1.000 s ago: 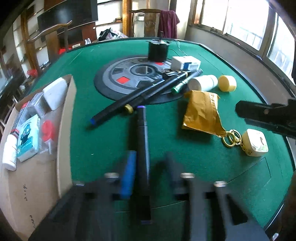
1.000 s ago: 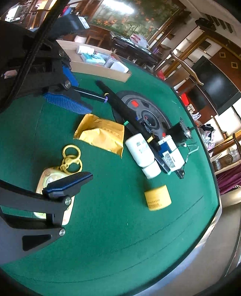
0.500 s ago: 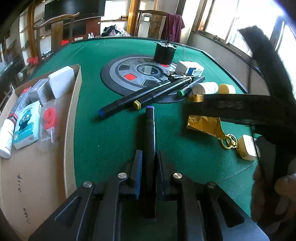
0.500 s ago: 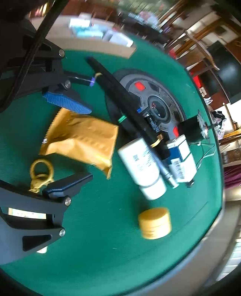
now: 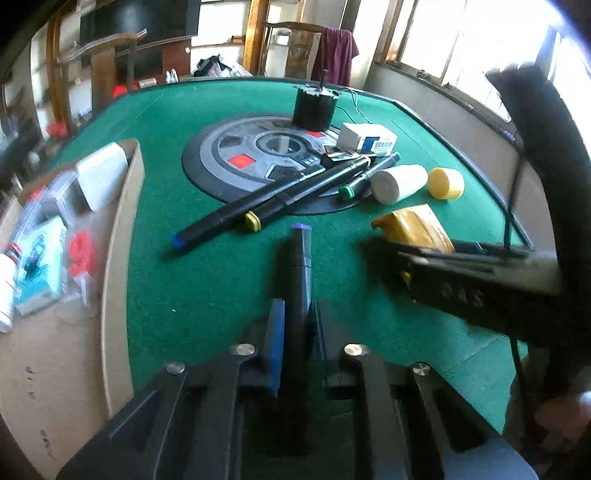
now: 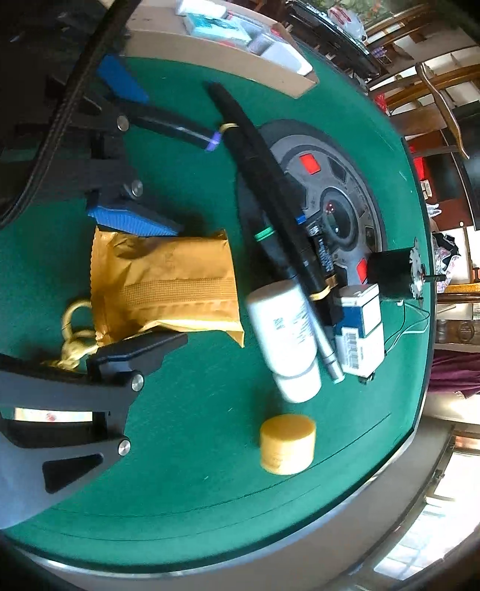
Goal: Organize objects
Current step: 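Grasp the black marker with the left gripper while the right gripper grasps the yellow envelope, then carry the marker and envelope into the cardboard tray and release both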
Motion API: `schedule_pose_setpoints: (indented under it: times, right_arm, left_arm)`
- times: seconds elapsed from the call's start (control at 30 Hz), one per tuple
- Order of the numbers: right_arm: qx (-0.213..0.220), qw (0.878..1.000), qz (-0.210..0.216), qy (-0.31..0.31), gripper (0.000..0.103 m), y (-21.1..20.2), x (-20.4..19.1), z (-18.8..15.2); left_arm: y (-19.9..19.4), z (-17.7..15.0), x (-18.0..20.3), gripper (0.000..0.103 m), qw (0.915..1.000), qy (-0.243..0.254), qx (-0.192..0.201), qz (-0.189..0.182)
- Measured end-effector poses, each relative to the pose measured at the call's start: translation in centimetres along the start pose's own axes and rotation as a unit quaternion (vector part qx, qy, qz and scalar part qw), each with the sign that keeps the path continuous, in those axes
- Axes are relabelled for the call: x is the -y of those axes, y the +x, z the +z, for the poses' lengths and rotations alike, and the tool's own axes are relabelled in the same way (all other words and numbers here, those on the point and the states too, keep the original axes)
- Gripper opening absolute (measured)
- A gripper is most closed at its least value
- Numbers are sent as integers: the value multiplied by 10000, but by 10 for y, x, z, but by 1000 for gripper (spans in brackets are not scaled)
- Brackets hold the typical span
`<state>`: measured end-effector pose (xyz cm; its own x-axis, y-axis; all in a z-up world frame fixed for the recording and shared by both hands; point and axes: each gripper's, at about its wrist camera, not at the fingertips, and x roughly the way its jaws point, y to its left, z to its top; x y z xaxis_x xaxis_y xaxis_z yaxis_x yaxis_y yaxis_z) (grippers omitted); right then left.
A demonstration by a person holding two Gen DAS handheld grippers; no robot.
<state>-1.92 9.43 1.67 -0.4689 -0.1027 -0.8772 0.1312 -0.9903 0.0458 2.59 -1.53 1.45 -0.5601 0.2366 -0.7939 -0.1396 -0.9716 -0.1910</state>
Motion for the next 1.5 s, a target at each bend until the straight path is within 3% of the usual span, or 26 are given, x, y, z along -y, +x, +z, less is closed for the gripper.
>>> schedule_pose_setpoints:
  times: [0.13, 0.27, 0.73, 1.03, 1.3, 1.5]
  right_arm:
    - [29, 9999, 140, 95, 47, -5, 6, -8]
    - [26, 9984, 435, 363, 47, -11, 19, -15]
    - [137, 9941, 752, 775, 47, -27, 33, -34]
    - [592, 9851, 1141, 1144, 47, -62, 45, -28]
    - [838, 9837, 1252, 983, 47, -92, 27, -27]
    - [881, 9845, 1383, 618, 47, -103, -8, -21]
  left_arm:
    - [-5, -3, -10, 11, 9995, -263, -31, -148]
    - [-12, -11, -12, 11, 9993, -320, -31, -202]
    - [-60, -26, -12, 11, 9977, -395, 256, -490]
    - [-88, -31, -22, 11, 9957, -516, 491, -595]
    - [-106, -37, -32, 11, 9940, -627, 615, -652]
    - [-129, -40, -54, 12, 9924, -764, 828, -485]
